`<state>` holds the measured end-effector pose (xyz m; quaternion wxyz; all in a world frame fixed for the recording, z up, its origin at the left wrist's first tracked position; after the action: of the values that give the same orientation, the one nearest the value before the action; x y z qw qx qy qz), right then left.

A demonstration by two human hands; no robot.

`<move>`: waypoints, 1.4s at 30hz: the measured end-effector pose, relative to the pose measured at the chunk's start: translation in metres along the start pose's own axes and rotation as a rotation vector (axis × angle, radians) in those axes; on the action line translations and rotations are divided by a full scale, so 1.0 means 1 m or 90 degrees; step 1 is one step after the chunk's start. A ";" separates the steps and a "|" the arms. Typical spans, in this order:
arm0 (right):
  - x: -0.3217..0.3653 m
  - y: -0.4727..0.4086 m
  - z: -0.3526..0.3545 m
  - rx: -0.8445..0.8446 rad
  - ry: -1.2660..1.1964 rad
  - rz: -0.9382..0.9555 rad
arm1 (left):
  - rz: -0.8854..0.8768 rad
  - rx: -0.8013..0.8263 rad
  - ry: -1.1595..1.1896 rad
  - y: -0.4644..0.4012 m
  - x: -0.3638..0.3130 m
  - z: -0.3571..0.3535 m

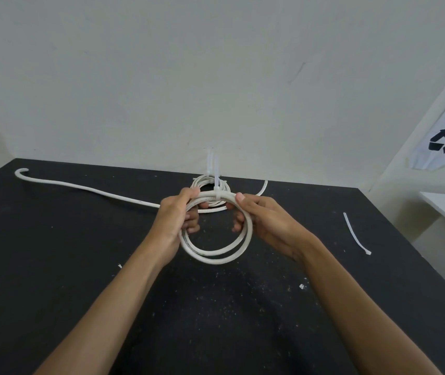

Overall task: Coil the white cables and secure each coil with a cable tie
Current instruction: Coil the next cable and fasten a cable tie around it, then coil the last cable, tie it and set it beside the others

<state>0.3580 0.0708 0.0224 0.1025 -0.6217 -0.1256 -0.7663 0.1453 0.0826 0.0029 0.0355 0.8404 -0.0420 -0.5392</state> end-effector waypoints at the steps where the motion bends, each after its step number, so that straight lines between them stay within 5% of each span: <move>1: -0.002 0.000 -0.001 -0.018 -0.002 0.010 | 0.002 -0.001 0.007 -0.001 0.001 0.000; 6: -0.003 0.000 -0.010 -0.096 0.084 0.051 | 0.021 -0.017 0.017 -0.003 0.006 0.002; 12: -0.019 0.003 -0.010 -0.044 0.147 -0.032 | 0.017 -0.033 0.108 -0.010 0.007 0.021; 21: -0.029 -0.018 -0.003 -0.203 0.175 -0.014 | -0.292 -0.087 -0.677 -0.021 0.018 0.080; 27: -0.026 -0.050 -0.014 -0.238 0.159 -0.015 | -0.246 -0.056 -0.951 -0.041 0.024 0.136; 35: -0.007 -0.134 -0.048 -0.278 0.184 -0.062 | -0.177 -0.010 -0.985 -0.068 0.016 0.158; 42: -0.014 -0.174 -0.067 -0.263 0.178 -0.096 | -0.361 -0.062 -0.879 -0.046 0.019 0.179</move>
<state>0.2446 0.2142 -0.0152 -0.0674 -0.5064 0.0031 -0.8596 -0.0084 0.1240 -0.0935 -0.1021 0.2871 0.1877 -0.9338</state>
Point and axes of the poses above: each hand's wrist, its own y-axis away from the middle knuckle, its own z-axis out of the back of the hand, x = y × z, the point moved 1 cm from there along -y, towards the middle knuckle, and after that the axes turned 9 degrees about y, right-handed, at the moved point
